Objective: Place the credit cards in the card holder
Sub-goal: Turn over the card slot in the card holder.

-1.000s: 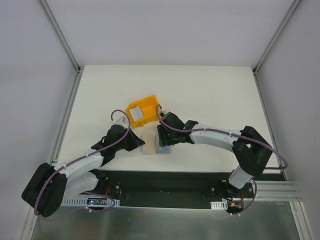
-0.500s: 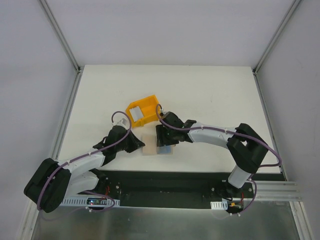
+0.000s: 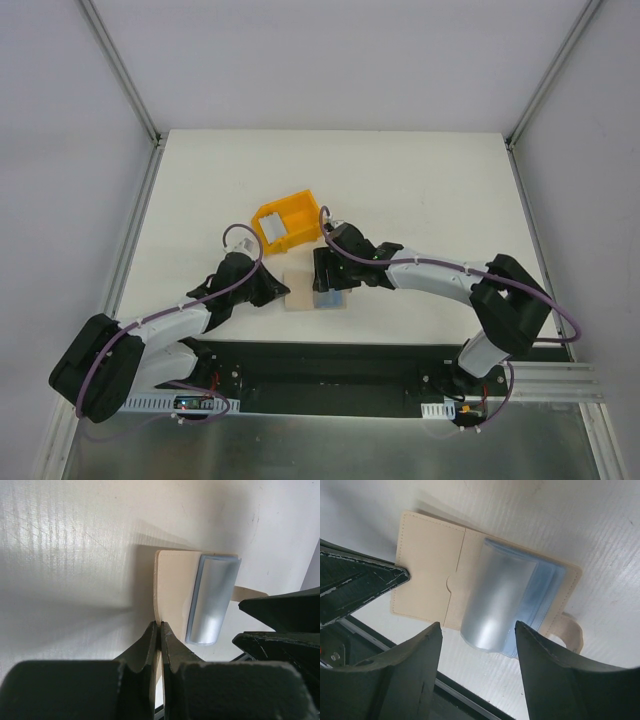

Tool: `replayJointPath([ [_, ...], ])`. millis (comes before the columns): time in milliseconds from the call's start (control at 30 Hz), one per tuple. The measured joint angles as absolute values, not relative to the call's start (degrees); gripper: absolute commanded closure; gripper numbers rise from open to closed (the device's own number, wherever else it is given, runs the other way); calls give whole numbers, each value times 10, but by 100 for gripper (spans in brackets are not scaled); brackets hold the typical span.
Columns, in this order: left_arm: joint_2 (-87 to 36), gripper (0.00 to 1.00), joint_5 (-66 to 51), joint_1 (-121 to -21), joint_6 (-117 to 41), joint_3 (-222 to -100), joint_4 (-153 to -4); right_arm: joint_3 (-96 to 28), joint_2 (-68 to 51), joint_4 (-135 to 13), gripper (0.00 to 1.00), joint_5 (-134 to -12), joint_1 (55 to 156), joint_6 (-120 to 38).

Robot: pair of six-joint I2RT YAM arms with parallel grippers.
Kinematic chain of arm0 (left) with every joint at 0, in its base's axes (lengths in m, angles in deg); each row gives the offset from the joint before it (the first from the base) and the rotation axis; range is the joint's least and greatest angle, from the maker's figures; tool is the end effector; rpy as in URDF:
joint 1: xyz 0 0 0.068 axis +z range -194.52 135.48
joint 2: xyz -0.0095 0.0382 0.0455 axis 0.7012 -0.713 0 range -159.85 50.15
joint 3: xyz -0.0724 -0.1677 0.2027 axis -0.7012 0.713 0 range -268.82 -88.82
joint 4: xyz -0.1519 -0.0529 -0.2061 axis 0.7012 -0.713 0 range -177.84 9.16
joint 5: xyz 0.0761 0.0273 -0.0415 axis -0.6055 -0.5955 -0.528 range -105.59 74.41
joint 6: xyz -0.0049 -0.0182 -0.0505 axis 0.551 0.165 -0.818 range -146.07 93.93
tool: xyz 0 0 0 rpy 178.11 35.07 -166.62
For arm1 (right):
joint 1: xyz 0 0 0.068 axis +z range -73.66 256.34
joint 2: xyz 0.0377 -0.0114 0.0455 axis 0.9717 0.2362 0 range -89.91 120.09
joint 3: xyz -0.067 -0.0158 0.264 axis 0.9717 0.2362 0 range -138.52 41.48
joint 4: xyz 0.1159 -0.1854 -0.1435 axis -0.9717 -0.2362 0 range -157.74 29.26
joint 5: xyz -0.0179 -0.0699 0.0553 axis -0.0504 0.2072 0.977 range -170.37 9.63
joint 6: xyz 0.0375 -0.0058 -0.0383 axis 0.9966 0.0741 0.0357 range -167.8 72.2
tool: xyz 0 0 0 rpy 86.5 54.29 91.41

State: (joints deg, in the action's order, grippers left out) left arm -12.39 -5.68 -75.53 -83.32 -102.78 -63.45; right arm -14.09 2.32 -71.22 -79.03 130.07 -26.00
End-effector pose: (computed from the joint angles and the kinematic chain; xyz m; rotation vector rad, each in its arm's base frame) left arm 0.1671 -0.1075 0.1473 -0.4137 2.2707 -1.0481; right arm 0.1988 0.2723 0.1988 -0.6967 2.3938 0.6224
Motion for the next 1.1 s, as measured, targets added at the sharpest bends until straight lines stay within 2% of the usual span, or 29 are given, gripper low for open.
replayJointPath([
  [533, -126, 100, -57, -755, -837, -1024, -631, -131, 42, -710, 34, -788, 1298, -239],
  [767, -126, 100, -57, -755, -837, -1023, -630, -135, 57, -699, 39, -773, 1294, -236],
  [1100, -144, 100, -57, -755, -840, -1017, -616, -176, 108, -666, 39, -709, 1295, -236],
])
